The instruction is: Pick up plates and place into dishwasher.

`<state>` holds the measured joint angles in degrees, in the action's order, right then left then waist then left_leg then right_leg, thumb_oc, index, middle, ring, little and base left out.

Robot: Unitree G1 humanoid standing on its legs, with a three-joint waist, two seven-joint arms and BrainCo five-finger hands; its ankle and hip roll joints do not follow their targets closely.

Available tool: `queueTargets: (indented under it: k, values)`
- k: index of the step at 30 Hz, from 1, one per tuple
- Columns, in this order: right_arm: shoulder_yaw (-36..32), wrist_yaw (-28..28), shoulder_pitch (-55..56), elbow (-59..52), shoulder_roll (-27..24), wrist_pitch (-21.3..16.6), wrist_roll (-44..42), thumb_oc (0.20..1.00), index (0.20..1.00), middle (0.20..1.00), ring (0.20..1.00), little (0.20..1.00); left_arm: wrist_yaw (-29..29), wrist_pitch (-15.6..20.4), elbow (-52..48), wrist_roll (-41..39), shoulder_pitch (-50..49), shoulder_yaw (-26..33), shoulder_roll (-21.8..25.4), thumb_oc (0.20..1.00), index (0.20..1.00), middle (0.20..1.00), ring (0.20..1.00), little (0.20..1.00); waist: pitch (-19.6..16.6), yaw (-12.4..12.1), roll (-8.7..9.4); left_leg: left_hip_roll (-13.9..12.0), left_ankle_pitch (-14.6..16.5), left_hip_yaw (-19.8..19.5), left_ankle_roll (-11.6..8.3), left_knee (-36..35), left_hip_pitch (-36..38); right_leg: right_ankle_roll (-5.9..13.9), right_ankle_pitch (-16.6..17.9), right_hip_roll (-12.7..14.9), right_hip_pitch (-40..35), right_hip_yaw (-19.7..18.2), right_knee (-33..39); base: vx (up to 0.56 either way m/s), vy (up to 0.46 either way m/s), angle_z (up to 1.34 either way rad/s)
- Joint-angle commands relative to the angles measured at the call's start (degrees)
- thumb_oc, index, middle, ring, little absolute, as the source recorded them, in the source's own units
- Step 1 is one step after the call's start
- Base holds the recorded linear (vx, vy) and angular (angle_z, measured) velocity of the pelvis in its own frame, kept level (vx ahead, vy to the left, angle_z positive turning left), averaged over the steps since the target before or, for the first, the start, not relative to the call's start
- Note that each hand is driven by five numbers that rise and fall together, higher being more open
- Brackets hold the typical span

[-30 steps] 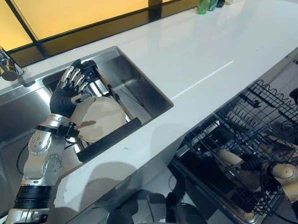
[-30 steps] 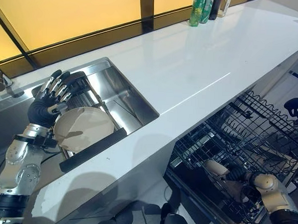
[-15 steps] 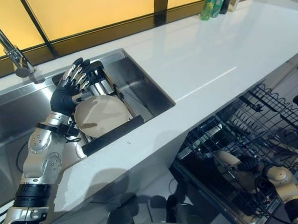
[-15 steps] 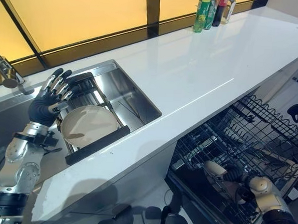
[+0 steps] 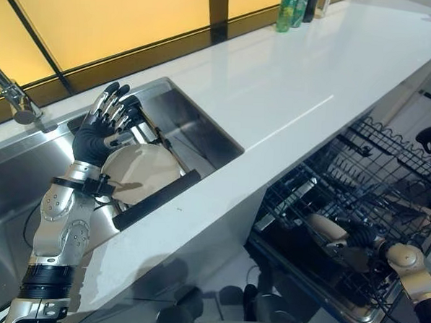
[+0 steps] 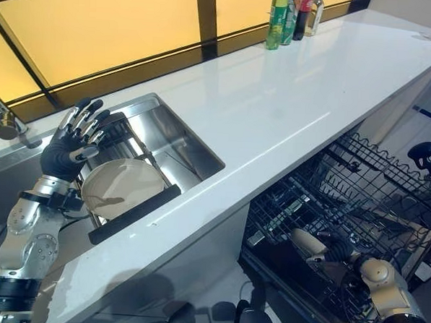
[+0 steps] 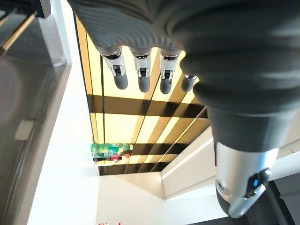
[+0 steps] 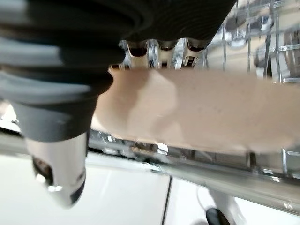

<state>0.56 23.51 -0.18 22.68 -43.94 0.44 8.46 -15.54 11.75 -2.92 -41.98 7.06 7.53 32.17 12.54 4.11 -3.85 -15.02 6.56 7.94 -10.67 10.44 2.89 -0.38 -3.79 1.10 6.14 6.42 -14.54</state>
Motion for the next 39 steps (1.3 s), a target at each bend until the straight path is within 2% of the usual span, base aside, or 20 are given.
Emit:
queueTargets:
  k: [1,11,15,18,22,24,25,27,29,31,32,36,39]
  values:
    - [-3.81,-3.11,0.09,-6.53,-1.83,-0.2,1.51,1.0,1.0,1.0,1.0,1.0,1.31,4.63,0.06,-1.37,-1.08,1.45,0.08,1.0,1.0,1.0,1.0,1.0,-4.23,1.24,2.1,-3.63,-10.86,-1.3,-0.15,-3.04,-9.66,3.14,-6.28,1.72,-7.78,-3.81,3.4,-0.03,0.047,0.01]
    - [-14.85,-10.5,1.05,-24.86,-3.72,1.77,4.72,1.0,1.0,1.0,1.0,1.0,2.46,6.98,0.36,0.5,-3.91,5.64,-1.76,1.0,1.0,1.0,1.0,1.0,-5.9,3.6,2.26,-3.13,-10.67,2.37,0.17,-6.28,-6.9,4.15,-4.61,2.7,-7.23,-5.18,5.91,-0.02,0.056,-0.08]
    - [-17.14,-12.03,2.39,-28.72,-3.25,0.76,4.27,1.0,1.0,1.0,1.0,1.0,3.3,7.79,0.36,2.07,-4.52,6.74,-2.27,1.0,1.0,1.0,1.0,1.0,-6.74,4.24,2.22,-2.88,-10.6,3.35,0.3,-7.24,-5.91,4.41,-4.05,2.9,-7.08,-5.66,6.92,-0.02,0.014,-0.1]
    - [-18.23,-12.58,3.0,-30.9,-3.24,0.34,3.86,1.0,1.0,1.0,1.0,1.0,6.44,8.38,0.76,4.59,-4.47,7.63,-2.04,1.0,1.0,1.0,1.0,1.0,-7.1,4.65,2.07,-3.24,-11.05,3.72,0.17,-7.44,-5.46,4.29,-4.12,2.47,-6.83,-6.05,6.96,-0.03,-0.009,-0.07]
    - [-18.98,-13.38,3.25,-32.09,-3.62,-0.51,2.59,1.0,1.0,1.0,1.0,1.0,14.17,10.15,3.04,14.7,-4.38,8.98,-1.06,1.0,1.0,1.0,1.0,1.0,-7.25,4.76,1.78,-3.75,-12.27,2.65,-0.08,-6.43,-5.85,3.57,-4.68,1.16,-6.63,-7.11,6.52,-0.01,-0.015,-0.04]
    - [-19.42,-13.41,3.35,-32.93,-4.35,-1.11,1.02,1.0,1.0,1.0,1.0,1.0,20.66,7.85,4.78,20.48,-4.63,10.67,0.27,1.0,1.0,1.0,1.0,1.0,-7.17,4.47,1.99,-3.54,-12.29,0.57,-0.01,-3.38,-6.54,2.78,-4.92,0.37,-6.4,-8.07,6.09,-0.01,-0.04,-0.19]
    - [-19.3,-13.45,3.23,-32.9,-4.46,-1.18,0.78,1.0,1.0,1.0,1.0,1.0,21.97,7.57,5.34,21.95,-4.64,10.9,0.48,1.0,1.0,1.0,1.0,1.0,-7.15,4.37,2.07,-3.44,-12.15,-0.02,0.0,-2.3,-6.91,2.59,-4.94,0.25,-6.39,-8.19,6.03,0.02,-0.032,-0.22]
    - [-18.24,-13.33,2.37,-33.24,-5.09,-0.84,-0.42,1.0,1.0,1.0,1.0,1.0,30.27,4.71,8.95,30.72,-5.34,12.36,2.84,1.0,1.0,1.0,1.0,1.0,-6.91,2.94,2.34,-1.0,-11.73,-5.35,0.6,0.98,-8.37,1.97,-4.66,-0.37,-6.74,-9.86,6.0,0.1,-0.026,-0.23]
    - [-16.98,-13.86,1.53,-33.72,-5.5,0.13,-1.16,1.0,1.0,1.0,1.0,1.0,33.9,2.65,10.94,35.06,-6.27,13.41,4.88,1.0,1.0,1.0,1.0,1.0,-6.83,1.72,2.4,1.42,-10.43,-9.66,1.59,-0.72,-8.43,2.26,-4.61,-0.51,-7.23,-11.28,6.05,0.17,0.047,-0.44]
    - [-15.3,-15.01,0.19,-33.51,-5.2,0.89,-0.9,1.0,1.0,1.0,1.0,1.0,35.57,0.55,12.64,40.52,-6.64,13.85,6.93,1.0,1.0,1.0,1.0,1.0,-6.62,0.27,2.38,3.2,-11.47,-12.61,2.16,-3.12,-8.87,2.6,-3.96,-0.6,-7.68,-12.74,6.59,0.15,0.087,-0.46]
    - [-14.6,-15.8,-0.49,-33.61,-5.59,1.42,-1.4,1.0,1.0,1.0,1.0,1.0,37.75,-0.19,13.46,44.21,-7.01,13.75,8.28,1.0,1.0,1.0,1.0,1.0,-6.55,-0.07,2.68,4.26,-9.33,-13.64,2.55,-3.43,-8.5,2.96,-4.02,-0.11,-7.75,-13.44,6.53,0.12,0.084,-0.24]
    - [-15.43,-15.99,-0.19,-33.54,-5.86,0.88,-2.64,1.0,1.0,1.0,1.0,1.0,40.08,-3.96,15.77,49.86,-5.89,12.96,11.46,1.0,1.0,1.0,1.0,1.0,-6.55,0.63,2.63,4.63,-7.35,-12.4,2.55,-4.52,-7.17,3.91,-3.96,1.27,-6.86,-13.05,5.76,0.07,0.147,-0.16]
    - [-15.93,-16.28,0.73,-34.25,-5.76,0.32,-3.69,1.0,1.0,1.0,1.0,1.0,38.31,-7.22,16.98,49.53,-3.85,11.26,13.9,1.0,1.0,1.0,1.0,1.0,-6.78,1.59,2.67,5.29,-6.39,-11.57,2.85,-5.27,-5.87,5.1,-3.39,2.7,-6.36,-12.71,5.9,0.07,0.117,-0.13]
